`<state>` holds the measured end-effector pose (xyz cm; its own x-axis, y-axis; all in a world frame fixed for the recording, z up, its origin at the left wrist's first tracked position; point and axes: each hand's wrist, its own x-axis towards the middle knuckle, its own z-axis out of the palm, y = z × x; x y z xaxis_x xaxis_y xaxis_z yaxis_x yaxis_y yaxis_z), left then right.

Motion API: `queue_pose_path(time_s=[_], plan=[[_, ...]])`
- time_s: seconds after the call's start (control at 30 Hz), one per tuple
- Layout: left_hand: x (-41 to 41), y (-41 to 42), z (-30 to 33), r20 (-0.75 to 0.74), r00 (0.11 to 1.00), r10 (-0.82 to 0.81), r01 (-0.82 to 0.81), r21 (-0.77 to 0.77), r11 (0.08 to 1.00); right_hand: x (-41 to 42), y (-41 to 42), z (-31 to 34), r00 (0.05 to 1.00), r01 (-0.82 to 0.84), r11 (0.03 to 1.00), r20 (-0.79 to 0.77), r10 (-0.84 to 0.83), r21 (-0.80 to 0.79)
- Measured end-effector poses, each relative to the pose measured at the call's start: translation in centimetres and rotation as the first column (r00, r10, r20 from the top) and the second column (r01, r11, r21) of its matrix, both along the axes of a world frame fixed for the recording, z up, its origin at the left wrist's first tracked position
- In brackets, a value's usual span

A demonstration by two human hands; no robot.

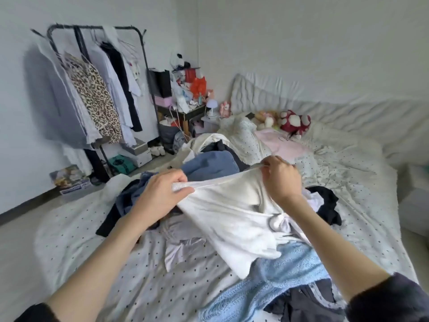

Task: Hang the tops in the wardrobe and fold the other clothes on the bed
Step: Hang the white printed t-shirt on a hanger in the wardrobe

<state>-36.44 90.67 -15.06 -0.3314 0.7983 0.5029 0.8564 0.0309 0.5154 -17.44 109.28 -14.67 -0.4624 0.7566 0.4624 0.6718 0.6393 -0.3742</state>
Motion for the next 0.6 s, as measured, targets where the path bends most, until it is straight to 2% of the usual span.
queue_pose_path(time_s=[0.2,0.3,0.37,0.5,0.6], plan=[[-3.7,-11.5,4.6,0.044,0.967,0.250,-0.254,0.220,0.942,-4.9,-9.7,7.2,0.966,-0.190,0.960,-0.134,0.219,0.204],[-4.7,-18.4,6.7,0.051,0.935,0.352,-0.350,0.307,0.885,-7.6,-15.3,9.9,0.887,-0.312,0.925,-0.281,0.365,0.217],[-5.1,-22.9,7.4,0.085,0.900,0.428,-0.430,0.335,0.838,-9.6,-18.8,10.9,0.840,-0.399,0.900,-0.322,0.436,0.177],[-5.1,-33.8,7.3,0.145,0.776,0.614,-0.621,0.350,0.702,-14.6,-27.0,11.0,0.704,-0.628,0.773,-0.354,0.615,0.094],[-4.4,-41.1,7.1,0.203,0.663,0.721,-0.743,0.296,0.600,-17.8,-32.8,10.3,0.614,-0.738,0.669,-0.318,0.722,0.092]])
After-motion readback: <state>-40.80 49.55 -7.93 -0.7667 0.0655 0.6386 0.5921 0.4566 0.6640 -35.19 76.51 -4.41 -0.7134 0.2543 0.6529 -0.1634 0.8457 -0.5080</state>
